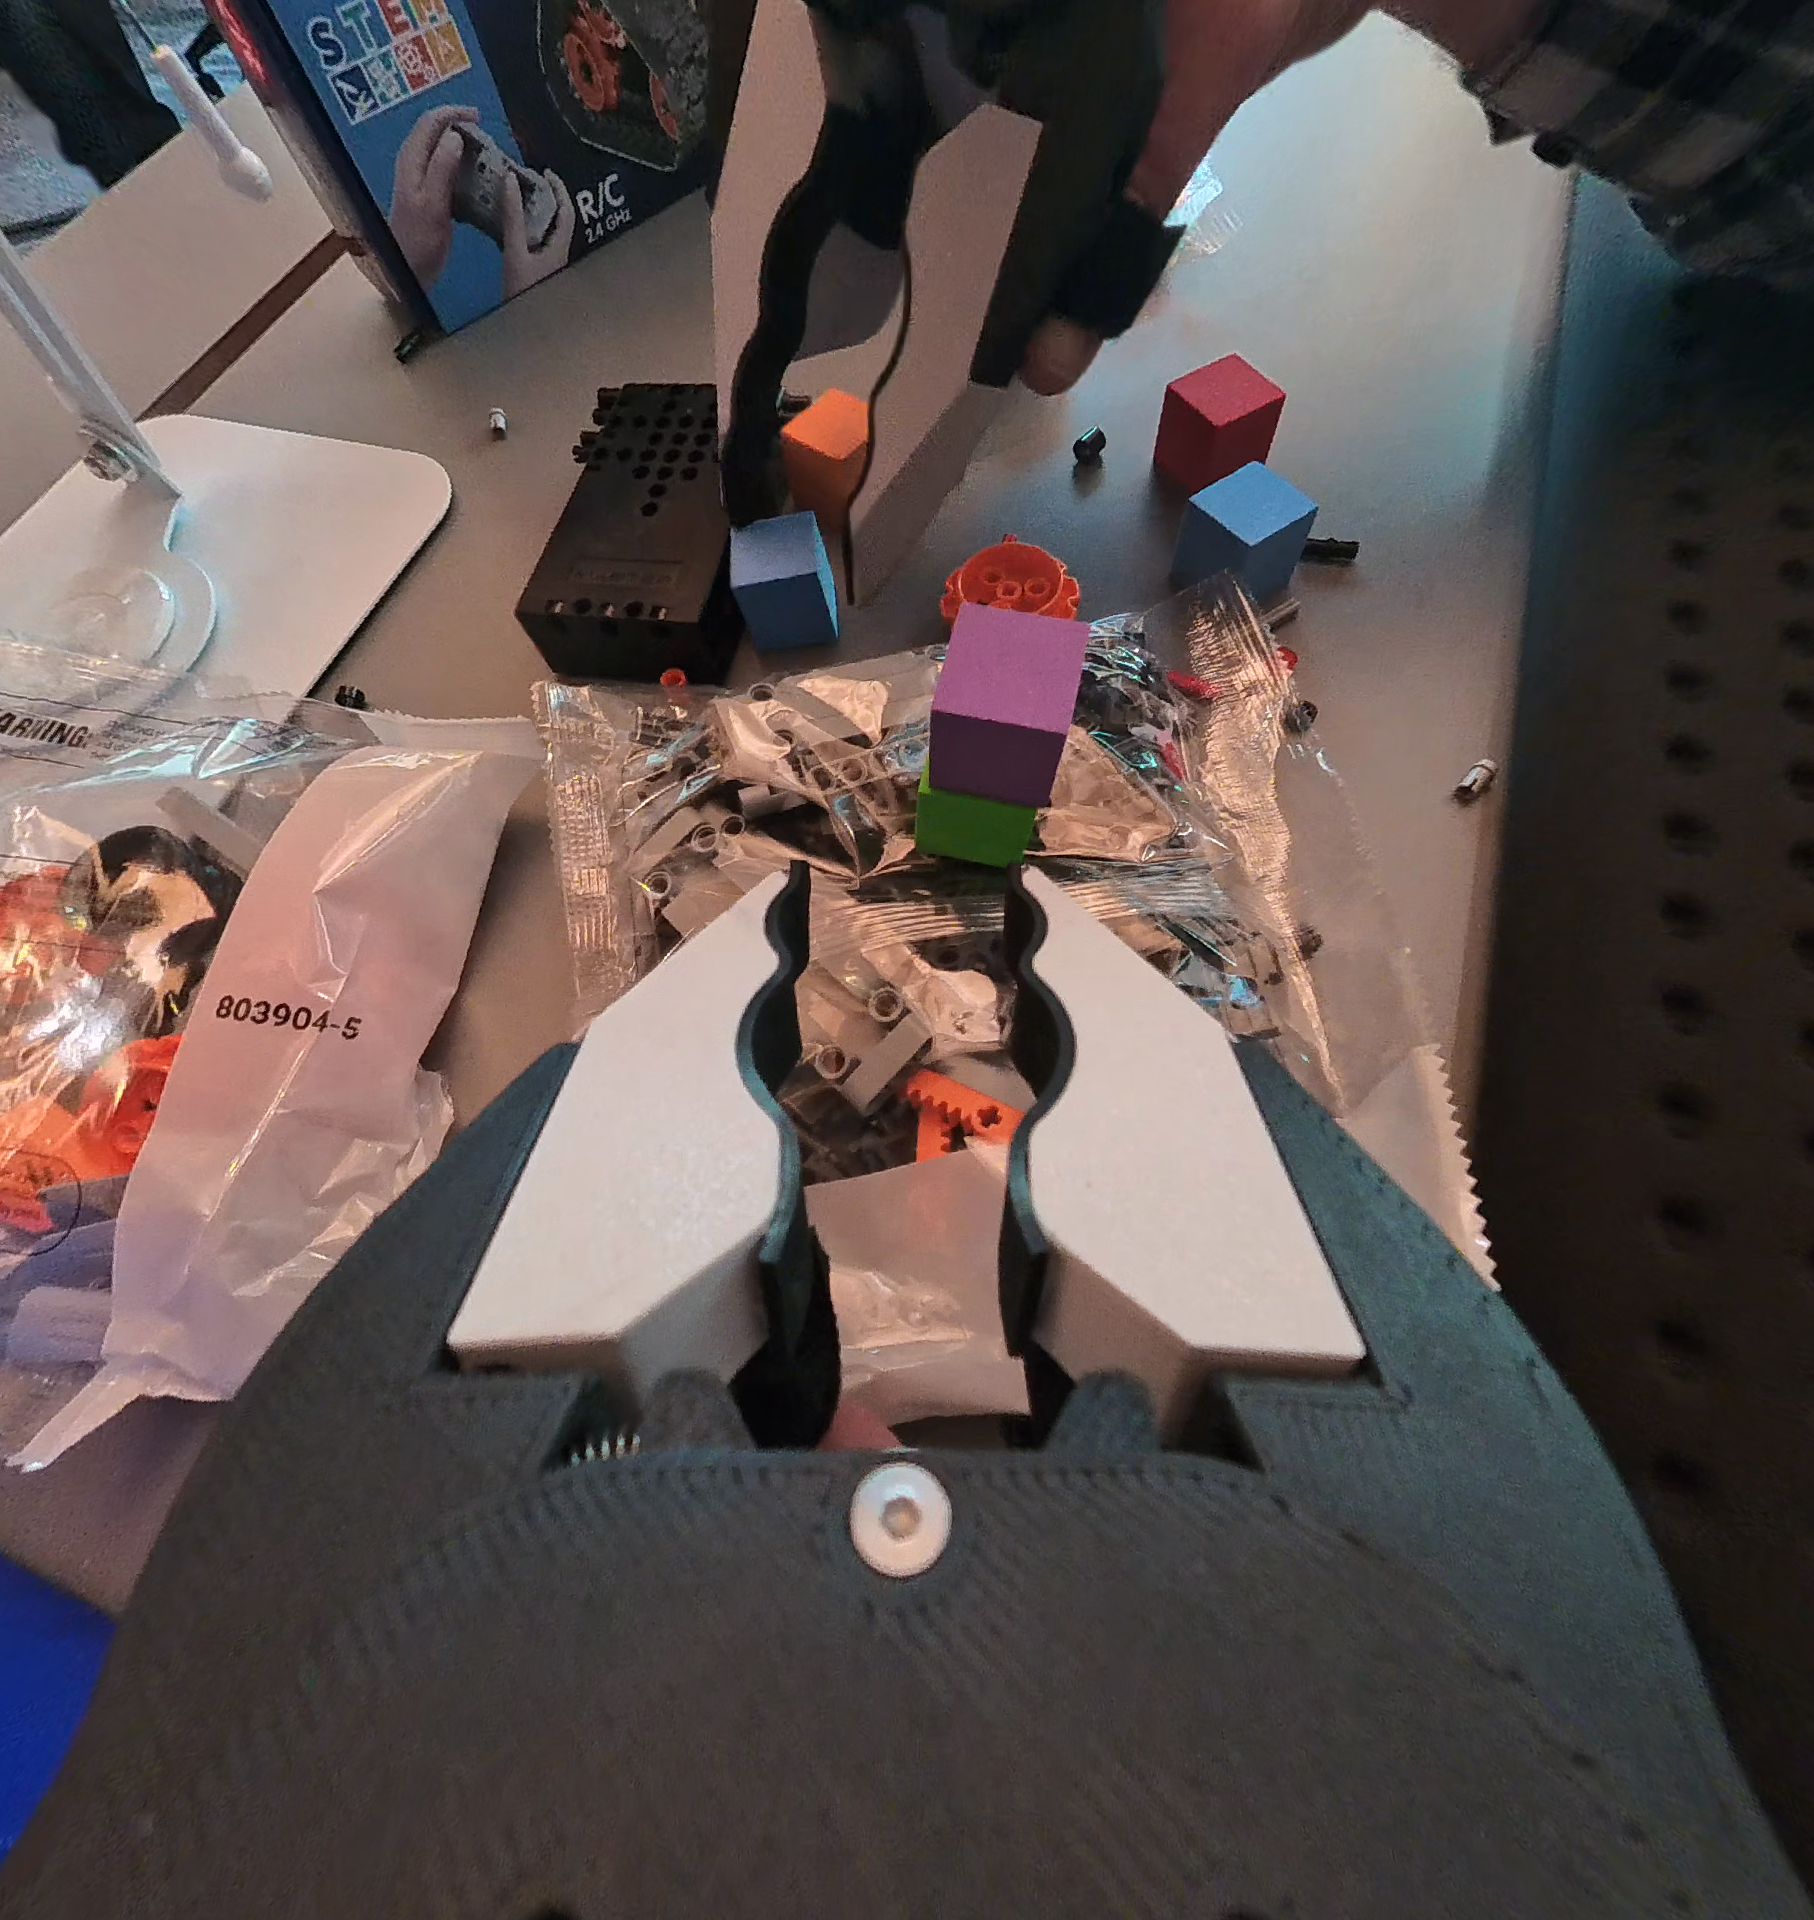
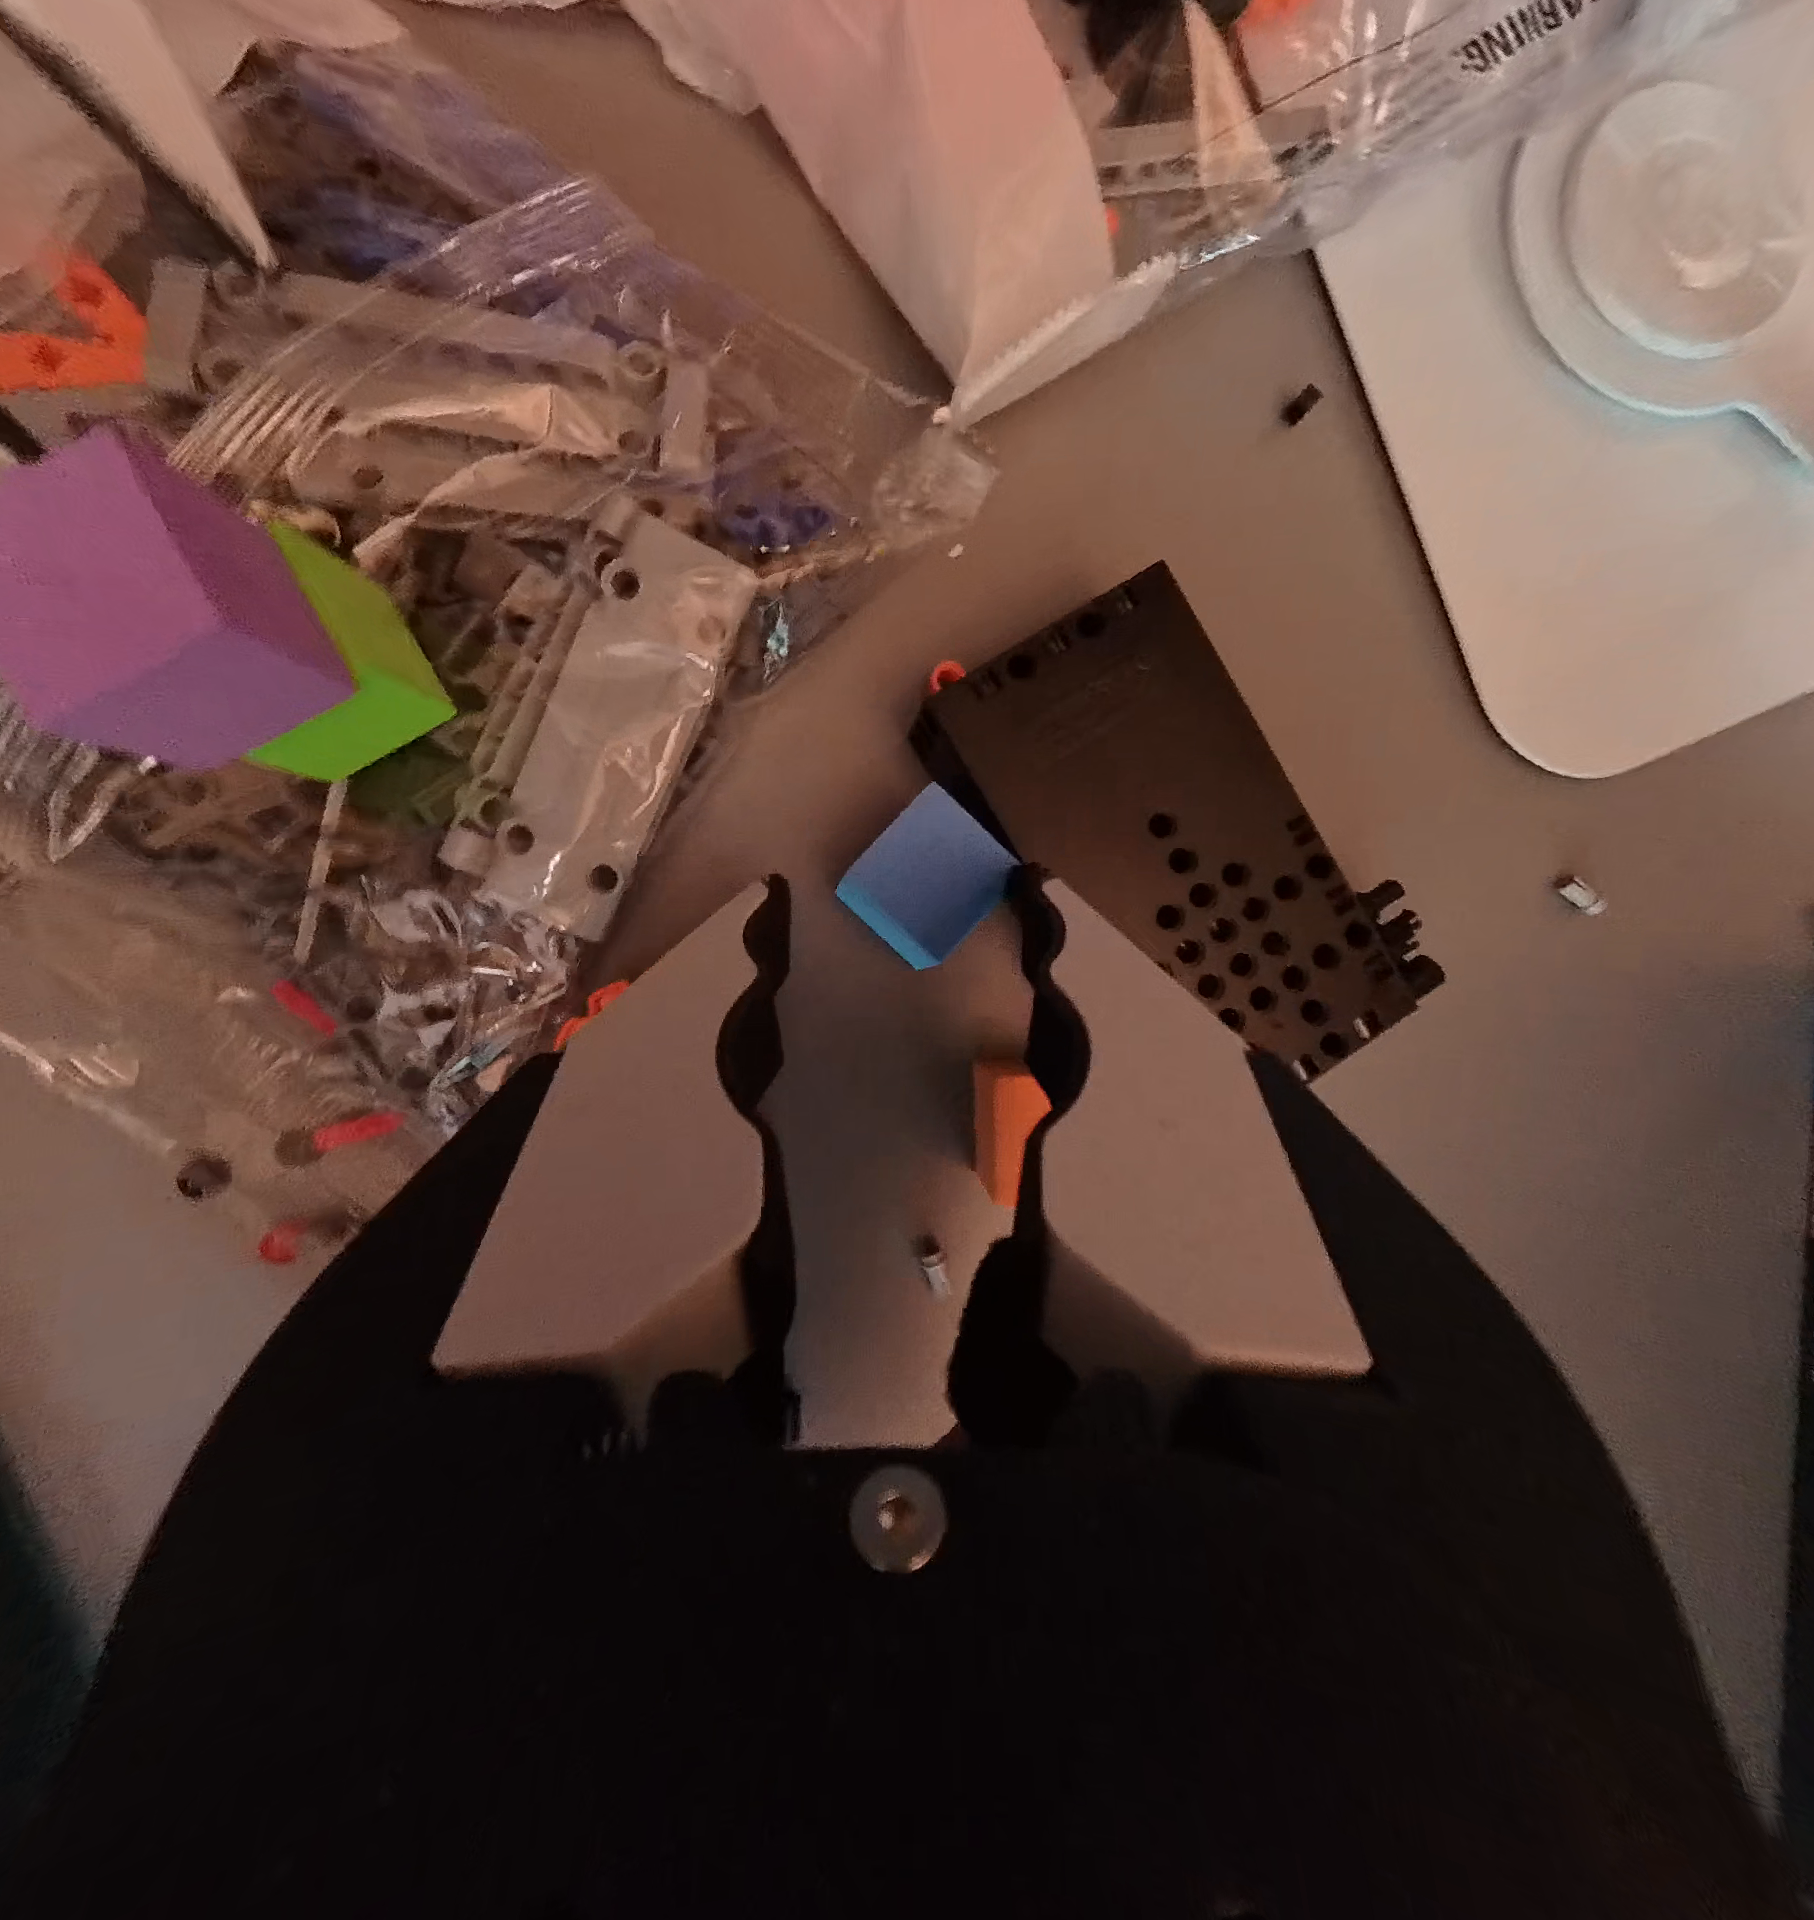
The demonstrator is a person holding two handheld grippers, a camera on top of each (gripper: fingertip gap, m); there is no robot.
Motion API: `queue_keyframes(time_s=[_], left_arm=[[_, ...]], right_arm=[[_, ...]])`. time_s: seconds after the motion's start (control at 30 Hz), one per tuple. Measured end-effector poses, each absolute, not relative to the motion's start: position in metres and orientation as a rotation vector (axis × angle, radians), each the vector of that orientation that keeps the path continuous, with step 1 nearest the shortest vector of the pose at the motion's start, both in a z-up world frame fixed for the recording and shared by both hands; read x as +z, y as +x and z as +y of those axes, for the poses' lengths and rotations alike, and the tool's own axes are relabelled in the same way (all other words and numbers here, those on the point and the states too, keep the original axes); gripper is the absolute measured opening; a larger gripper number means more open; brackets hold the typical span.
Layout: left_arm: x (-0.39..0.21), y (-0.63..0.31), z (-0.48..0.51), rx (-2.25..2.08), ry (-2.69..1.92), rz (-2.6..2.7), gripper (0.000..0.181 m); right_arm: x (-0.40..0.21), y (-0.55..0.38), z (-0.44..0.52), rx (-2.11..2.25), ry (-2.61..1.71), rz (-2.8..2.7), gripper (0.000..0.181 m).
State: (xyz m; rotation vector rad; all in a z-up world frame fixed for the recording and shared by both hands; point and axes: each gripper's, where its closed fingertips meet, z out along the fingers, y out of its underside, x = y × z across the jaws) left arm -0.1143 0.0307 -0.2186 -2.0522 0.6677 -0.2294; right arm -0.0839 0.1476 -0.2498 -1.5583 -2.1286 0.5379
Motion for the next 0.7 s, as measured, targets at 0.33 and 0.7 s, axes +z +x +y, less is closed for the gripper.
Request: queue_keyframes(time_s=[0.33, 0.7], left_arm=[[-0.217, -0.114, 0.030, -0.228, -2.045, 0.669, 0.035], [-0.215, -0.116, 0.030, -0.228, -2.038, 0.658, 0.035]], right_arm=[[-0.247, -0.085, 0.158, 0.432, -1.731, -1.931, 0.042], [-0.227, -0.087, 0.149, 0.611, -1.705, -1.903, 0.027]])
